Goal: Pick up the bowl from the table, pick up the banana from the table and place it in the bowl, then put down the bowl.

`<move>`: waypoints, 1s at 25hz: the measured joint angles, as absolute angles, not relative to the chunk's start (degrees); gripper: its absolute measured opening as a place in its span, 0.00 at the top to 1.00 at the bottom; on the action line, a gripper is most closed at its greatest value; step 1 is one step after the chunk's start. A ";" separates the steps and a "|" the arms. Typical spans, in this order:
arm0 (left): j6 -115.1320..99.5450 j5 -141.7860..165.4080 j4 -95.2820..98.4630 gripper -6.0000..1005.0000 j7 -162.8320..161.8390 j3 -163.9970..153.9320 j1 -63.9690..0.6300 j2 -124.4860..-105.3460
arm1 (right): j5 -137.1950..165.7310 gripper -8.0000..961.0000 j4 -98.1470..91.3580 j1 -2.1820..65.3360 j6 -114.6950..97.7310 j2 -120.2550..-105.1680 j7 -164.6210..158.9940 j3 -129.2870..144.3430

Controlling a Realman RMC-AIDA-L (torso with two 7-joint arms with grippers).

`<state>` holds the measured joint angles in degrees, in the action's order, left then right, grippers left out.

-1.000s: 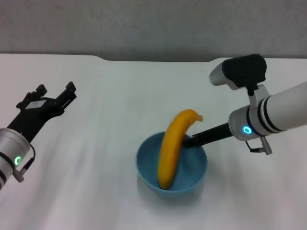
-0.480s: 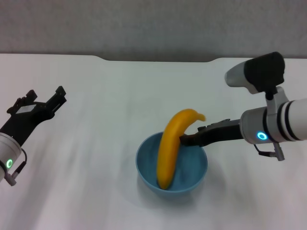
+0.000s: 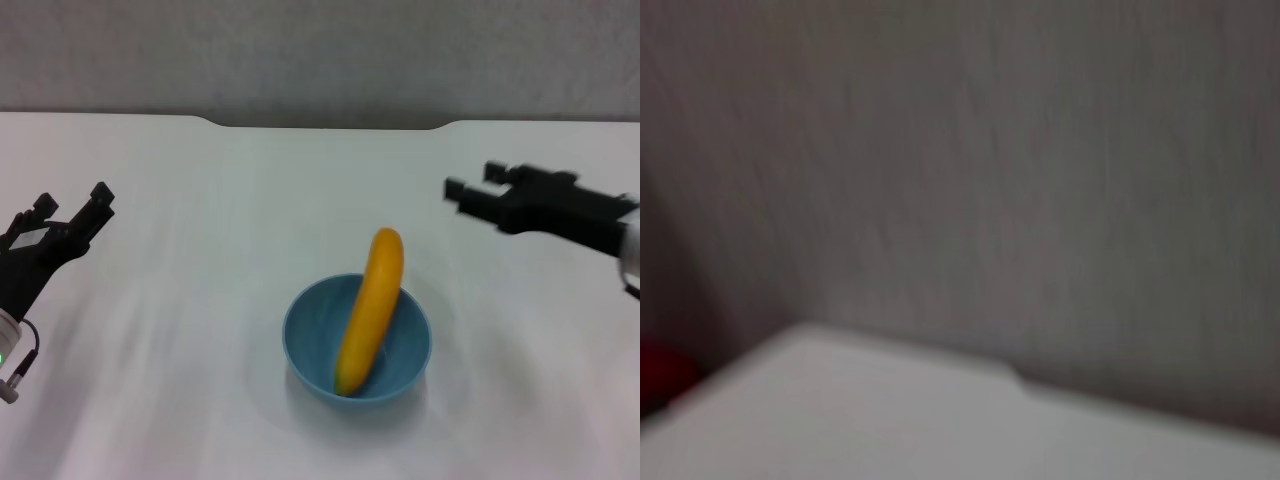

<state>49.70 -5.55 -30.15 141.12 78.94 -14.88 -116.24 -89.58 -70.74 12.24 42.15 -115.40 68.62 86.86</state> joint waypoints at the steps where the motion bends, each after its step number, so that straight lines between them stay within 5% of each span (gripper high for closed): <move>1: 49.95 -5.55 -30.05 0.11 141.09 78.96 -14.87 -116.24 | -95.55 0.29 -69.93 10.89 42.95 -115.38 74.43 86.27; 9: 50.37 -5.24 -29.73 0.11 141.58 79.01 -14.42 -116.34 | -136.84 0.29 -46.06 9.83 61.36 -115.18 110.11 80.62; 25: 49.58 -2.46 -21.61 0.11 152.07 78.03 -15.32 -117.32 | -143.17 0.29 -25.66 17.84 55.90 -115.87 125.66 80.57</move>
<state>49.58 -2.46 -21.61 152.07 78.03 -15.32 -117.32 -143.17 -25.66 17.84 55.90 -115.87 125.66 80.57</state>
